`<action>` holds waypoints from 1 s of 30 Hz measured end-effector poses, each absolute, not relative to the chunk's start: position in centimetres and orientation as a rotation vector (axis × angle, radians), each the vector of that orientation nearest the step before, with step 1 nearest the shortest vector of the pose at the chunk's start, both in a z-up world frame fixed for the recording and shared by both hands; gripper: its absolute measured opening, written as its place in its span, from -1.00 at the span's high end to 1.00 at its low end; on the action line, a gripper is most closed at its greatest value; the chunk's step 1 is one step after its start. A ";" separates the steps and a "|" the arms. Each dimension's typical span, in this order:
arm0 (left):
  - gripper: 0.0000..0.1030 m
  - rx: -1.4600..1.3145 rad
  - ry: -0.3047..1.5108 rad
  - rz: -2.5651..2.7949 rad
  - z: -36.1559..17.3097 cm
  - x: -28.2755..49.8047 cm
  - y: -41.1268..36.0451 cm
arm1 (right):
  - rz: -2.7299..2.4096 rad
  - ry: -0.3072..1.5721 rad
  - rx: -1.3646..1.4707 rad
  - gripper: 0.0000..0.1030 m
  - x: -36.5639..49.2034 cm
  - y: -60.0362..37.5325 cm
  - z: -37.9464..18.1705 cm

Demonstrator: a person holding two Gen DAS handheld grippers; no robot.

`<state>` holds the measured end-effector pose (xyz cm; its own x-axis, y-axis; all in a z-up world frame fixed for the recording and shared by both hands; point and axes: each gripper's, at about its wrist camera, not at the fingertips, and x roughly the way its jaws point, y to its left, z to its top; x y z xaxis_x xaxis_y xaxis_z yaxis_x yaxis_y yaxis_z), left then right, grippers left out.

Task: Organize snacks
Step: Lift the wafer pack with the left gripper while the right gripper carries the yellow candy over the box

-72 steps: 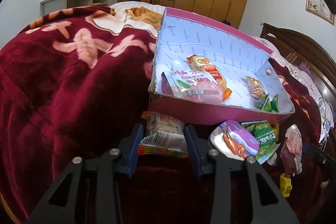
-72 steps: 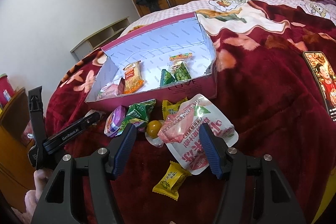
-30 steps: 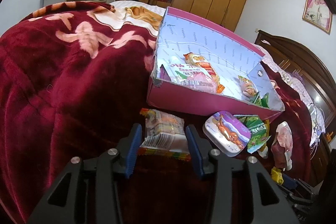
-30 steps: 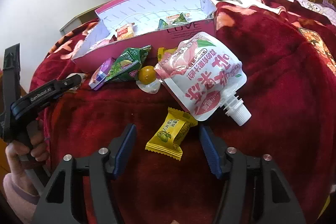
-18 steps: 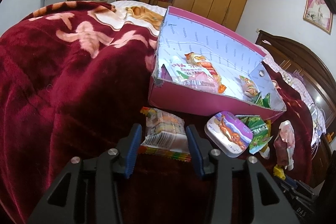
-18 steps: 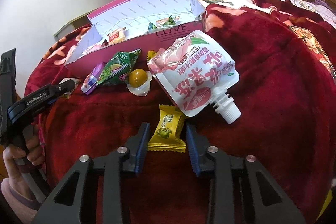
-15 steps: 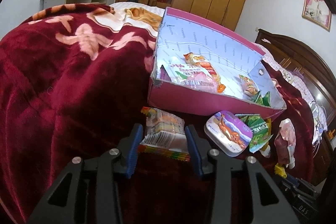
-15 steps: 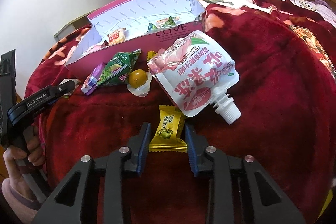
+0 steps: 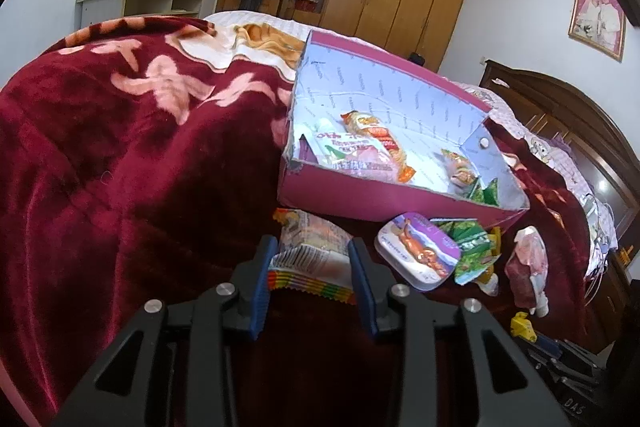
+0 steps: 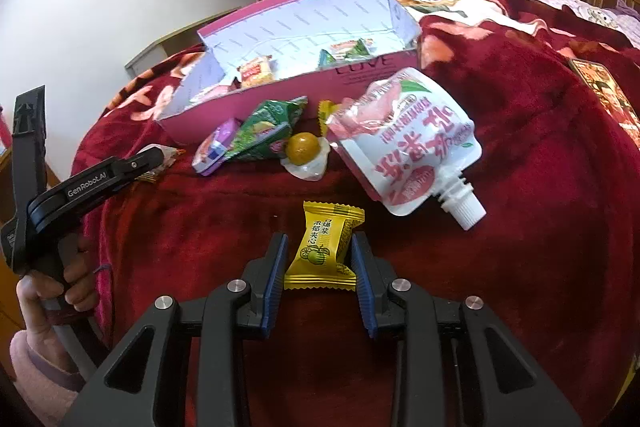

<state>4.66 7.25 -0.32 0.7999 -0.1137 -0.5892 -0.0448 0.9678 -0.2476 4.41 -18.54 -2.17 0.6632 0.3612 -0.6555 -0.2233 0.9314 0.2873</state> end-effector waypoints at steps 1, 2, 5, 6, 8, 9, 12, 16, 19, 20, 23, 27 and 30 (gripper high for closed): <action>0.27 -0.254 0.640 -0.039 -0.1 4.5 7.2 | 0.336 0.775 0.188 0.36 4.4 -18.5 -2.0; 0.27 -0.253 0.638 -0.041 0.0 4.4 7.2 | 0.341 0.772 0.188 0.36 4.3 -18.4 -1.9; 0.27 -0.248 0.623 -0.051 0.7 4.0 6.9 | 0.352 0.764 0.191 0.36 4.1 -18.4 -1.6; 0.27 -0.246 0.618 -0.055 0.9 3.8 6.8 | 0.356 0.760 0.191 0.36 4.1 -18.4 -1.6; 0.27 -0.240 0.606 -0.063 1.3 3.6 6.6 | 0.364 0.753 0.190 0.36 4.0 -18.3 -1.3; 0.27 -0.237 0.601 -0.066 1.5 3.4 6.5 | 0.368 0.748 0.188 0.36 3.9 -18.2 -1.1; 0.27 -0.231 0.588 -0.074 2.1 3.1 6.1 | 0.376 0.737 0.183 0.36 3.9 -18.2 -0.7; 0.27 -0.227 0.580 -0.081 2.6 3.1 5.7 | 0.388 0.720 0.177 0.36 4.1 -18.2 -0.1; 0.27 -0.227 0.579 -0.085 2.9 3.3 5.5 | 0.394 0.704 0.169 0.36 4.3 -18.0 0.5; 0.27 -0.225 0.577 -0.087 3.0 3.4 5.4 | 0.397 0.699 0.165 0.36 4.4 -18.0 0.7; 0.27 -0.223 0.574 -0.091 3.4 3.6 5.2 | 0.409 0.685 0.161 0.36 4.7 -17.8 1.2; 0.27 -0.213 0.569 -0.094 3.8 4.2 4.8 | 0.414 0.661 0.154 0.36 5.3 -17.7 2.0; 0.27 -0.204 0.565 -0.099 4.1 4.7 4.4 | 0.418 0.640 0.155 0.36 5.8 -17.7 2.7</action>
<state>4.74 4.41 4.15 0.8404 -0.1483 -0.5213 0.0368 0.9752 -0.2182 5.84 -17.71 2.68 0.7226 0.4240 -0.5460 -0.3300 0.9056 0.2665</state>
